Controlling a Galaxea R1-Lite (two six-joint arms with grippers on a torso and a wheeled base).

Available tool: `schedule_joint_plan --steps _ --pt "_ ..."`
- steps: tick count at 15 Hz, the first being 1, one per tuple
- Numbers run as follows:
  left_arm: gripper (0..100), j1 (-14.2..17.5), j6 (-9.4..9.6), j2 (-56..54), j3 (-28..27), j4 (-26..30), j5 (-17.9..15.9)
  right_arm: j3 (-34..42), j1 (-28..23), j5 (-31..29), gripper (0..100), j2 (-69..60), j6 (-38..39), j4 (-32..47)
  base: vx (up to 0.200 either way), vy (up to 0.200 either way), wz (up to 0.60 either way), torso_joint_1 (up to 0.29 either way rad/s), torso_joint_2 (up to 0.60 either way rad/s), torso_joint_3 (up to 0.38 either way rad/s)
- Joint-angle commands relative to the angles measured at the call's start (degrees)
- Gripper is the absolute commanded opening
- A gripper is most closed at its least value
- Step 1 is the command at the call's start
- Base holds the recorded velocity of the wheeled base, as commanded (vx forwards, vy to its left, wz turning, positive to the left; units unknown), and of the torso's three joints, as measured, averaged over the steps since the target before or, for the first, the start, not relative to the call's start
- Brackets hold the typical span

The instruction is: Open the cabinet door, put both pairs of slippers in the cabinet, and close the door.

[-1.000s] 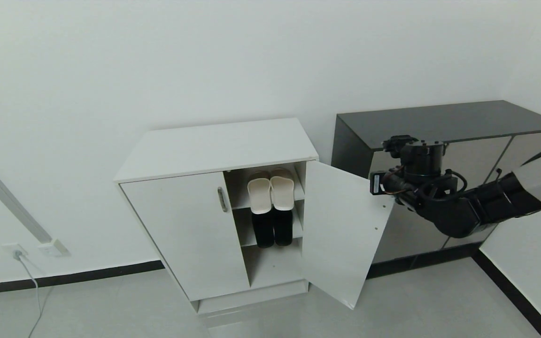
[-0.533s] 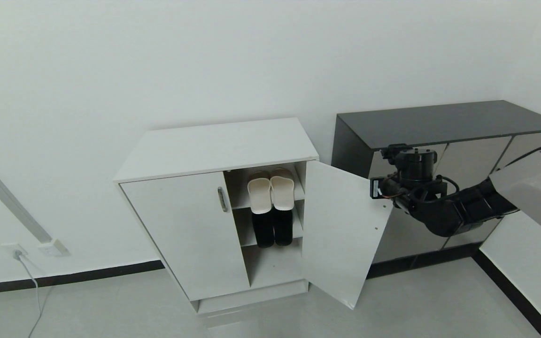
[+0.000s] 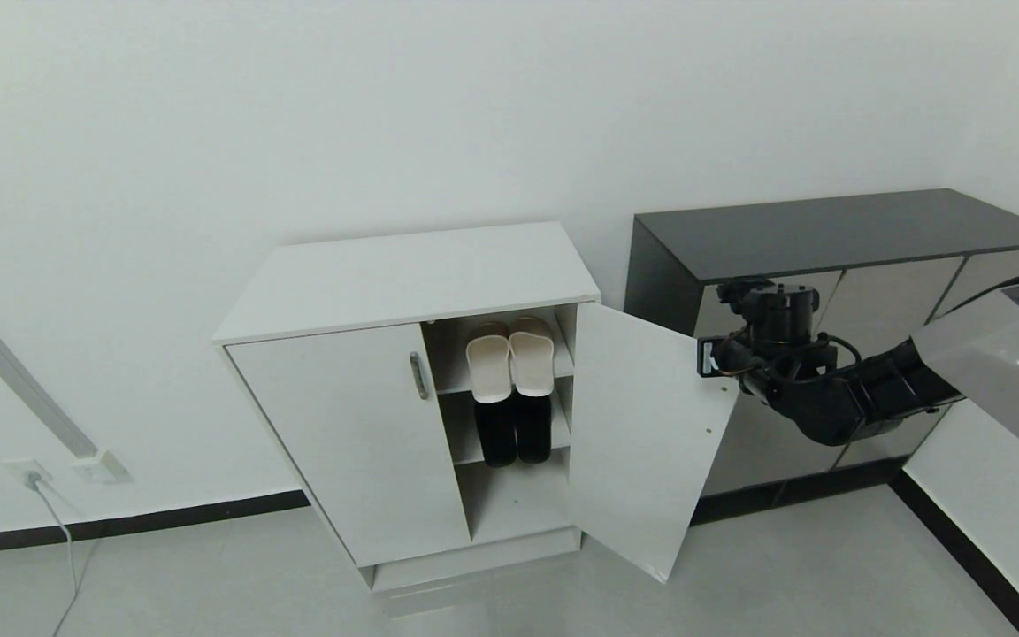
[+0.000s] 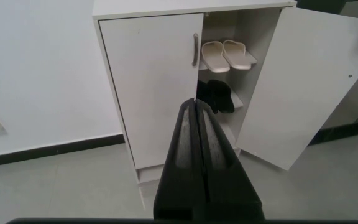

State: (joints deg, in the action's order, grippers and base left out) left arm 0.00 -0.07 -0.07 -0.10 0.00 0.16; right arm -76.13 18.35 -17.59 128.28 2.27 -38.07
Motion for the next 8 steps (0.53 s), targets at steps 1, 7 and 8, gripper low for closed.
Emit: schedule_joint_plan --steps 1,7,8 --pt "0 0.0 -0.01 0.1 0.0 0.0 0.0 0.5 0.4 0.0 0 -0.5 0.0 0.1 0.0 0.0 0.0 0.0 0.0 0.0" --pt "0 0.0 -0.01 0.1 0.0 0.0 0.0 11.8 11.8 -0.4 0 -10.1 1.5 -0.5 0.0 0.0 0.0 0.0 0.0 0.0" --pt "0 0.0 -0.01 0.1 0.0 0.0 0.0 13.6 14.5 -0.6 0 -12.2 1.5 -1.2 0.0 0.0 0.0 0.0 0.0 0.0"
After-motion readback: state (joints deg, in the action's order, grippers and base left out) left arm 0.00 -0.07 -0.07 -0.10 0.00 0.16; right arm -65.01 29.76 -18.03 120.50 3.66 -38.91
